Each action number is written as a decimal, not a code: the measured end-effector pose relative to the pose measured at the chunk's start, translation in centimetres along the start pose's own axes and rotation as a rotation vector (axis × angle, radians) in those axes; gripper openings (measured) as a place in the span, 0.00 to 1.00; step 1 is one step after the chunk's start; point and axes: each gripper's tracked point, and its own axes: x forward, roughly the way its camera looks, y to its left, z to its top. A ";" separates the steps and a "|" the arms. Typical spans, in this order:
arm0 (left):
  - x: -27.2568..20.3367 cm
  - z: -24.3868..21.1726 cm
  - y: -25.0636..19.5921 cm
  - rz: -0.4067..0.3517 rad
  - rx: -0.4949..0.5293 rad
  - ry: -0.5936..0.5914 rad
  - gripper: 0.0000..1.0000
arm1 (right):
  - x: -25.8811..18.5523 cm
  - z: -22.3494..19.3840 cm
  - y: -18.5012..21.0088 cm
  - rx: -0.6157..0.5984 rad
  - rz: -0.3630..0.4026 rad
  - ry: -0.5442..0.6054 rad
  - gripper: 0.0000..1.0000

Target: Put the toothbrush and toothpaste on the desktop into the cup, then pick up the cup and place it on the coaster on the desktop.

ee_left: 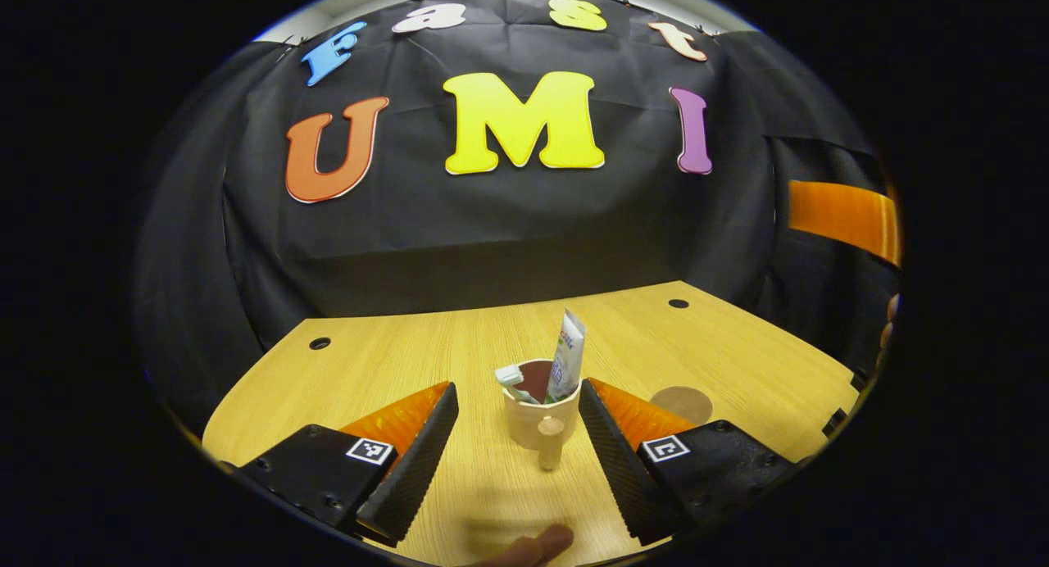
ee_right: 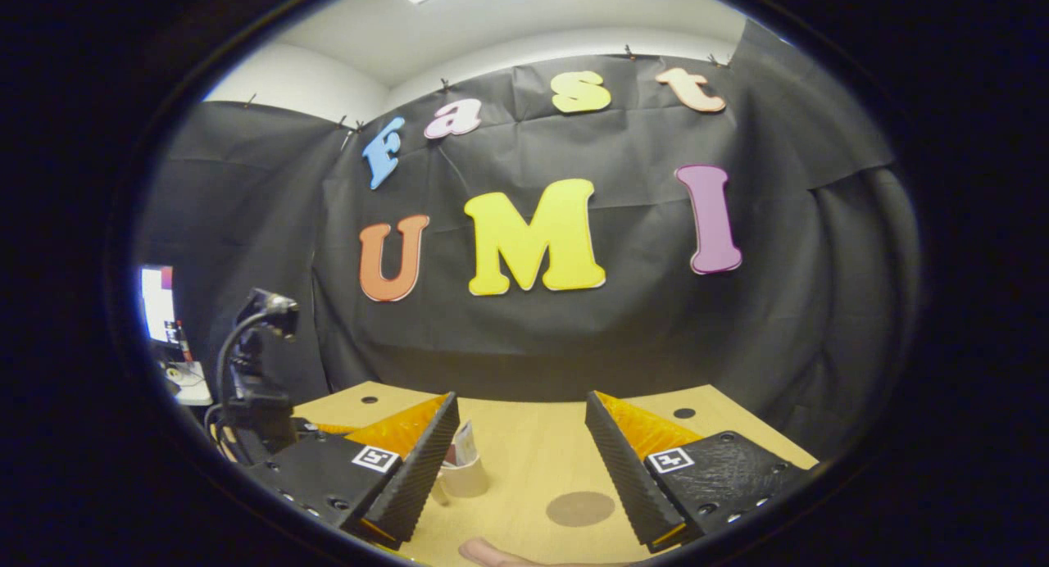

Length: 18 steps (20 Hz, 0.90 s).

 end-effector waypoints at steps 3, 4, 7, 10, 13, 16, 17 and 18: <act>1.2 -1.0 -0.5 -0.024 -0.041 0.092 0.94 | -2.3 -1.2 -2.9 0.002 -0.026 0.010 0.94; 1.7 -1.4 -1.0 -0.034 -0.068 0.125 0.94 | -3.0 -1.7 -3.7 0.005 -0.028 0.017 0.94; 2.6 -2.0 -0.8 -0.017 -0.093 0.232 0.94 | -5.0 -3.1 -6.3 0.025 -0.049 0.033 0.92; 3.2 -3.4 -0.4 0.016 -0.156 0.364 0.94 | -6.3 -3.6 -7.5 0.034 -0.054 0.015 0.94; 4.3 -4.1 -0.4 0.045 -0.129 0.466 0.94 | -7.0 -3.5 -7.9 -0.018 -0.057 0.013 0.95; 4.1 -5.4 -1.2 0.011 -0.123 0.581 0.94 | -7.6 -2.7 -8.1 -0.072 -0.068 -0.013 0.96; 4.3 -5.7 -1.1 0.011 -0.108 0.614 0.94 | -7.8 -2.4 -7.9 -0.074 -0.062 -0.022 0.96; 4.4 -6.0 -1.2 0.017 -0.102 0.645 0.92 | -7.8 -2.2 -7.9 -0.066 -0.060 -0.029 0.92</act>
